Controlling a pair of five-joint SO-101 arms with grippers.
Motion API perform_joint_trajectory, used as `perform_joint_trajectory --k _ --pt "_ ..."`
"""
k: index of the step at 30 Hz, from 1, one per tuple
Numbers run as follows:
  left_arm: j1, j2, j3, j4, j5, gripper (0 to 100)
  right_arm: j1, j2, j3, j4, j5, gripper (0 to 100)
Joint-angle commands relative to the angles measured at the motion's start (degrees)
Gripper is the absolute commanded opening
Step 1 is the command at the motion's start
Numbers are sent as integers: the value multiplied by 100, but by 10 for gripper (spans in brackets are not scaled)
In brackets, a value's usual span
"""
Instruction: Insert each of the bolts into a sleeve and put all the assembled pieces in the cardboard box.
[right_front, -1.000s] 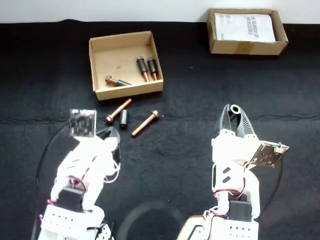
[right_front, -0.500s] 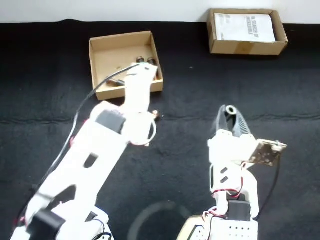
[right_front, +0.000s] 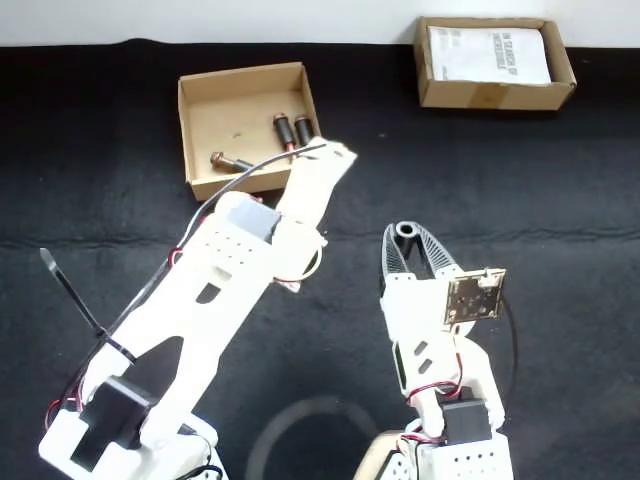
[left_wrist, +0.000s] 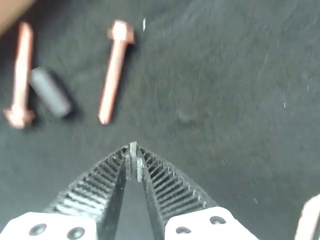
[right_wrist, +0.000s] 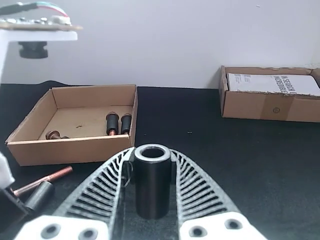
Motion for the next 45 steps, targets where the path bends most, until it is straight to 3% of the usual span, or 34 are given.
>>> perform_joint_trajectory --k 1,11,14,17,23,27,33,40,45 --pt "31 -22 215 -730 -448 9 -57 -66 813 4 132 8" --pt "31 75 1464 -3604 -1837 9 -22 -57 813 13 132 8" --pt "4 637 1235 -3859 -1855 9 -22 -57 813 13 132 8" --pt "-4 1508 356 -3121 -1829 9 -22 -57 813 13 132 8" --pt "-4 2809 -2062 -114 -1820 9 -22 -57 813 13 132 8" --pt "-13 3301 -3178 1073 -1354 9 -22 -57 813 13 132 8" --pt "-127 3829 -3890 1363 -1301 12 -22 -57 813 13 132 8" --pt "-198 4189 -4119 1319 -1301 140 -22 -57 813 13 132 8" --pt "-242 4418 -4330 1134 -1301 147 -22 -57 813 13 132 8"
